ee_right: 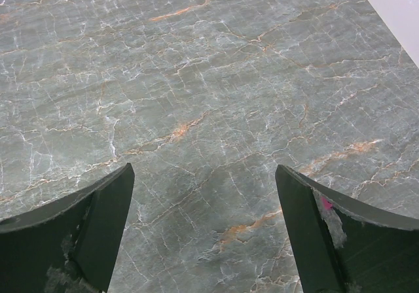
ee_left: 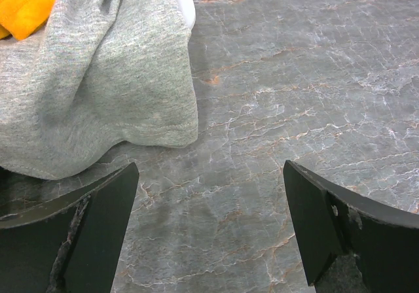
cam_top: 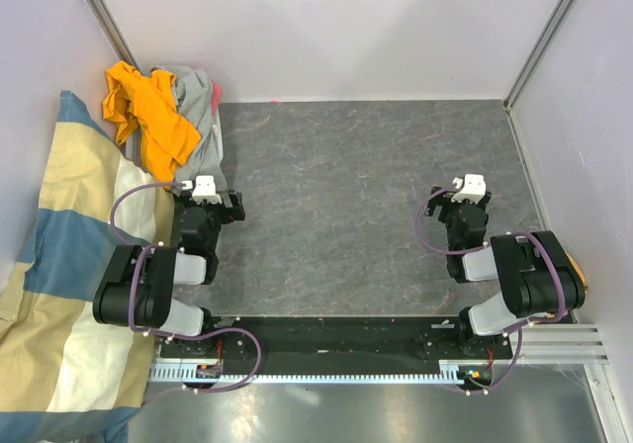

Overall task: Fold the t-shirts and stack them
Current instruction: Grab the tshirt from the pile

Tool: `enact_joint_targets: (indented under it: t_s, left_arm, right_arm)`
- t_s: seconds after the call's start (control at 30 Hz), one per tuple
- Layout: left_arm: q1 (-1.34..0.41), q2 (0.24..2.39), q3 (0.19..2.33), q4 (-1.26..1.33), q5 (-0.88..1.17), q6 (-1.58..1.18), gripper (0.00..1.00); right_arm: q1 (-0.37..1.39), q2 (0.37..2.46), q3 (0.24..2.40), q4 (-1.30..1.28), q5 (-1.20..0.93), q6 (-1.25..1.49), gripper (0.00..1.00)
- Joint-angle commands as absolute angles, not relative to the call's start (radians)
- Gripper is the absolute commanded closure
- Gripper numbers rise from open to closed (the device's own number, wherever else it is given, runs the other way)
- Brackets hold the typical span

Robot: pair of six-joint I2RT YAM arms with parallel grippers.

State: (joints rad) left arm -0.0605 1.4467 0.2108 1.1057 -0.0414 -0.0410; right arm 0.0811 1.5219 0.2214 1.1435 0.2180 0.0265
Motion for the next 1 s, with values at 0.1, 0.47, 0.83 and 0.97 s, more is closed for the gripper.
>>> enact_joint_targets:
  t_s: [0.1,0.47,0.83,0.97]
  left_arm:
    - [-0.057,1.443,0.224,1.143,-0.028,-0.002,0.00]
    - [-0.052,1.445,0.227,1.141,-0.017,-0.002,0.00]
    - [-0.051,1.407,0.164,1.224,-0.168,-0.061,0.00]
    - [-0.061,1.350,0.123,1.269,-0.175,-0.051,0.00]
  right_arm:
    - [0.080,1.523,0.245,1.178,0.218,0.028,0.02]
    - [0.077,1.523,0.244,1.177,0.219,0.029,0.02]
    - [0.081,1.263,0.262,0.950,0.282,0.052,0.02]
    - [0.084,1.194,0.310,0.896,0.342,0.132,0.02]
